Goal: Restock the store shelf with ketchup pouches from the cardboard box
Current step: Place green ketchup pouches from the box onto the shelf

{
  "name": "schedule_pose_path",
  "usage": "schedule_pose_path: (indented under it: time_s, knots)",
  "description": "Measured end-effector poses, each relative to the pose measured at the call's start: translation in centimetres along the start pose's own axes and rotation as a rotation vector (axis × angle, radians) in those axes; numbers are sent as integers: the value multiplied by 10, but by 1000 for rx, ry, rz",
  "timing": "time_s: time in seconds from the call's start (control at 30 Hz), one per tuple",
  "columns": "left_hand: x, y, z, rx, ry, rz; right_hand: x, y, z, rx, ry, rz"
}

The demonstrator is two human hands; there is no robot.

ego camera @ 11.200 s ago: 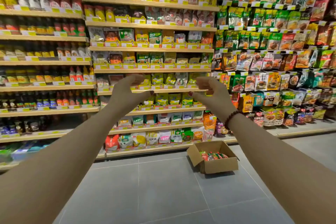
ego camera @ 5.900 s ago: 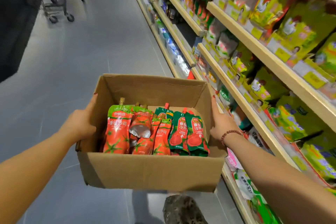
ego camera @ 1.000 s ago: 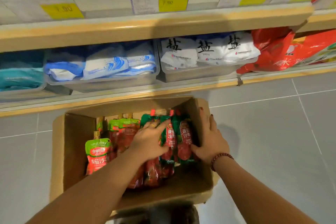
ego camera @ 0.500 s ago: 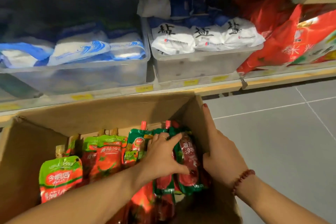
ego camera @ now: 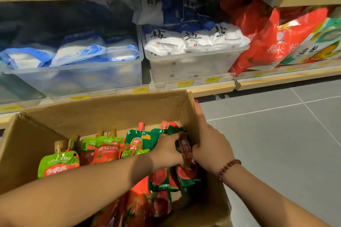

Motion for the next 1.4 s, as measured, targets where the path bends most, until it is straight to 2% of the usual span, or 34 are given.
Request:
schedule_pose_path:
  time_s: [0.13, 0.3, 0.4, 0.43, 0.5, 0.57, 0.67, 0.93, 1.03, 1.13, 1.23, 1.33, 1.4]
  knots:
    - [-22, 14, 2, -12, 47, -77, -2, 1, -3, -1, 25, -1]
    - [-57, 57, -28, 243, -77, -204, -8, 0, 4, -68, -52, 20]
    - [-76, 89, -40, 317, -17, -214, -30, 0, 10, -96, -61, 40]
    - [-86, 100, -47, 351, 28, -232, -44, -2, 15, -98, -132, 2]
    - [-113, 123, -65, 444, 106, -301, -71, -8, 31, -155, -423, -73]
    - [-140, 144, -89, 526, 108, -375, -86, -15, 61, -270, -661, -36]
    - [-182, 174, -129, 613, 13, -497, -102, -26, 109, -424, -776, 32]
    - [-272, 238, -233, 819, -16, -584, -207, -75, 192, -707, -728, -200]
    - [-299, 248, -263, 886, -52, -619, -243, -99, 211, -749, -672, -276]
    - [-323, 242, -284, 879, -43, -609, -263, -121, 222, -767, -627, -347]
    - [-334, 233, -296, 874, -155, -630, -269, -137, 223, -764, -634, -396]
    - [-347, 222, -290, 871, -33, -591, -272, -150, 214, -737, -639, -428]
    - [-367, 213, -277, 833, 101, -640, -280, -158, 205, -722, -635, -464]
Point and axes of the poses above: each hand's wrist, its own y-axis away from the middle knuckle, its own x-axis out of the palm, z = x × y, the point moved 9 cm from there along -y, towards the middle knuckle, and after that the axes turned 12 degrees about -x, right-handed, at the moved point
